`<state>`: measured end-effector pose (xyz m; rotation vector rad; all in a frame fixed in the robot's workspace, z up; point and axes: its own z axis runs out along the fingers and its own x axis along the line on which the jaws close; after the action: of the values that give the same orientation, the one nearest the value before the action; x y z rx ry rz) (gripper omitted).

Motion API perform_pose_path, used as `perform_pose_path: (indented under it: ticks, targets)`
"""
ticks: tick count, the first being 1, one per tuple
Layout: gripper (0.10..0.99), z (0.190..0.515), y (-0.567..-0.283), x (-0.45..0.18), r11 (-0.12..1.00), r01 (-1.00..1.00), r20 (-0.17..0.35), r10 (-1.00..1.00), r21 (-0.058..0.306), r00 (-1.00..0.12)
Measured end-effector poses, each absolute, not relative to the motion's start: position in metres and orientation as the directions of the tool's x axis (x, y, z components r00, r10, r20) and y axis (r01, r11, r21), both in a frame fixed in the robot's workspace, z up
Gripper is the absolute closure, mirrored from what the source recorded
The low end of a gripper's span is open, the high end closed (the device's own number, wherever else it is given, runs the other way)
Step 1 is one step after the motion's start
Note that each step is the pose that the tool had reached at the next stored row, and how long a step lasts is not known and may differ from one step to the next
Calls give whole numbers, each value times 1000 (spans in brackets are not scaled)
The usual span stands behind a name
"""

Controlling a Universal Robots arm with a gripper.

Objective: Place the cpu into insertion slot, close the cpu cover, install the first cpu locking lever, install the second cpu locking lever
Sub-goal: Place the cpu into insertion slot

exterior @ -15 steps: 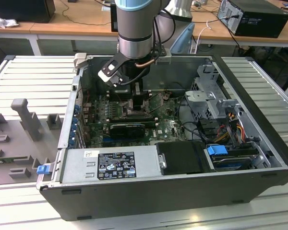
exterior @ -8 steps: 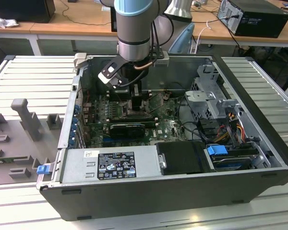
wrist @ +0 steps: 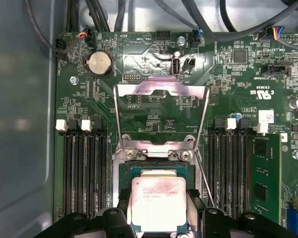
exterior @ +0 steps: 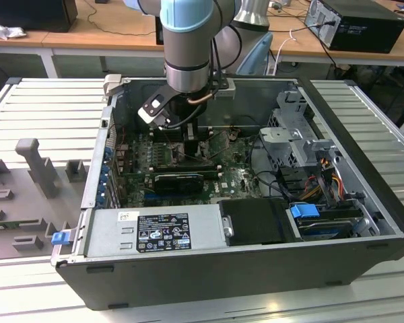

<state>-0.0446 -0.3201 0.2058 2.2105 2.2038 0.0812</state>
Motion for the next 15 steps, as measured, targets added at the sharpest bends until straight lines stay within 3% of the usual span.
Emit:
perform_pose_path:
  ticks: [12,15]
  targets:
    - [557,201,-320,-44,-8,999,22,1000,45,7]
    - [482,201,-320,-44,-8,999,23,1000,45,7]
